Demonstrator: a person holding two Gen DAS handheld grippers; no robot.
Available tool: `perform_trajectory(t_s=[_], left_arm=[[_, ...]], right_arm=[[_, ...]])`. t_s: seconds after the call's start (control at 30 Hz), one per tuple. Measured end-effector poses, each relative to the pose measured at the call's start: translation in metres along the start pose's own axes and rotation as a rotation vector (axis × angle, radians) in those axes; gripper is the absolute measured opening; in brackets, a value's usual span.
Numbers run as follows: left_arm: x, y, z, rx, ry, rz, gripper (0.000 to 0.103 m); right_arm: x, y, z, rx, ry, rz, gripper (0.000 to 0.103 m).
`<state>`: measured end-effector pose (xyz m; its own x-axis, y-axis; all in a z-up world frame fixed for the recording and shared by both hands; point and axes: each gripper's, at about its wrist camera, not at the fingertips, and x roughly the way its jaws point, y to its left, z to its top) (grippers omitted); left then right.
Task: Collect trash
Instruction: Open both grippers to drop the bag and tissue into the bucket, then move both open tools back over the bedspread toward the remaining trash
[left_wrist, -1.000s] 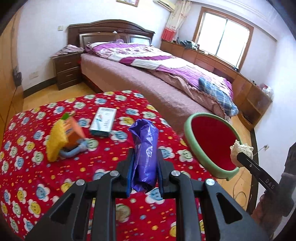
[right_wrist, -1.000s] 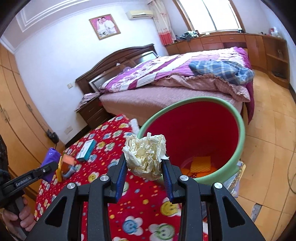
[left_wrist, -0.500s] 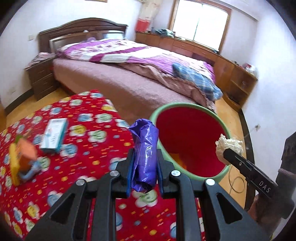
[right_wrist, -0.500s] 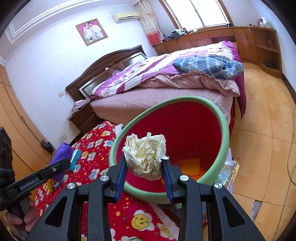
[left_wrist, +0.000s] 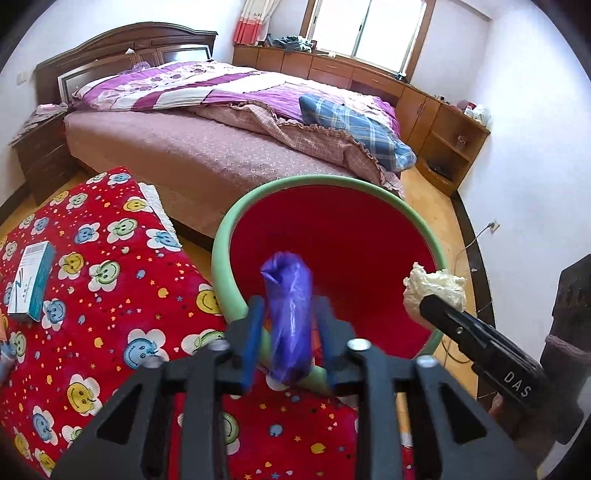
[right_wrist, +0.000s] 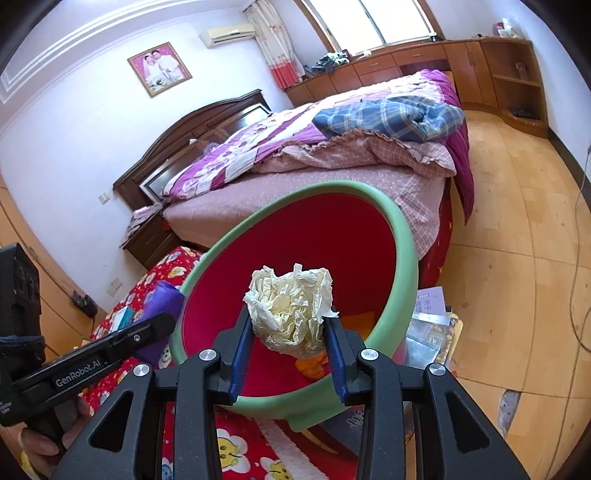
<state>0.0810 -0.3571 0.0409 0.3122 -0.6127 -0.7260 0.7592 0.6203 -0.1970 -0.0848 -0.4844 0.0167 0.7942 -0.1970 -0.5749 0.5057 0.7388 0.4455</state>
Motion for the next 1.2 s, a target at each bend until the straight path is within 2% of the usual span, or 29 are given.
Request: perform_trajectory(t_s=[0.03, 0.07, 0.4, 0.53, 0.7, 0.87, 0.97, 1.2], left_arm=[[0.0, 0.0, -0.001, -0.001, -0.002, 0.004, 0.042], [0.001, -0.001, -0.001, -0.001, -0.002, 0.007, 0.042], [-0.009, 0.006, -0.01, -0.031, -0.004, 0.029, 0.042], [-0.017, 0.012, -0.015, -0.055, -0.011, 0.041, 0.042], [-0.03, 0.022, -0.02, -0.096, -0.014, 0.06, 0.042], [-0.044, 0.033, -0.025, -0.13, -0.036, 0.078, 0.042], [-0.054, 0.039, -0.027, -0.146, -0.047, 0.088, 0.042], [-0.078, 0.053, -0.034, -0.183, -0.08, 0.114, 0.042]], right_arm=[[0.002, -0.001, -0.001, 0.003, 0.004, 0.003, 0.039], [0.003, -0.001, -0.001, 0.005, 0.01, 0.004, 0.039], [0.014, 0.004, -0.004, -0.012, 0.059, 0.02, 0.042], [0.016, 0.01, -0.003, -0.036, 0.07, 0.01, 0.05], [0.016, 0.016, -0.004, -0.045, 0.075, 0.015, 0.066], [0.012, 0.022, -0.005, -0.048, 0.081, 0.02, 0.068], [0.005, 0.029, -0.005, -0.064, 0.059, 0.019, 0.076], [-0.008, 0.047, -0.006, -0.1, 0.031, 0.028, 0.076]])
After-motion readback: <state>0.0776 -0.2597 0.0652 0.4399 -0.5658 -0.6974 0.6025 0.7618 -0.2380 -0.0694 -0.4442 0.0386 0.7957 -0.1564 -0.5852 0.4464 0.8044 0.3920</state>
